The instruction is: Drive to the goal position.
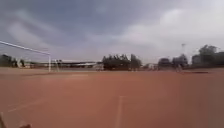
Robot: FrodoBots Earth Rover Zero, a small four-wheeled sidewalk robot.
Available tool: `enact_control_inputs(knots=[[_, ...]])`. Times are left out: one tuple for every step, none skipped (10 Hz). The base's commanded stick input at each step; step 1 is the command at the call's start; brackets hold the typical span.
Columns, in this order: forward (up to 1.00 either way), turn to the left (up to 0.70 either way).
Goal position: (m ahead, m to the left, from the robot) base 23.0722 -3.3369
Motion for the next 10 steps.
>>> enact_control_inputs(knots=[[0.70, 0.00], [0.70, 0.00], [0.70, 0.00], [0.70, 0.00], [0.70, 0.00], [0.70, 0.00], [0.70, 0.00], [0.70, 0.00], [0.70, 0.00], [0.70, 0.00]])
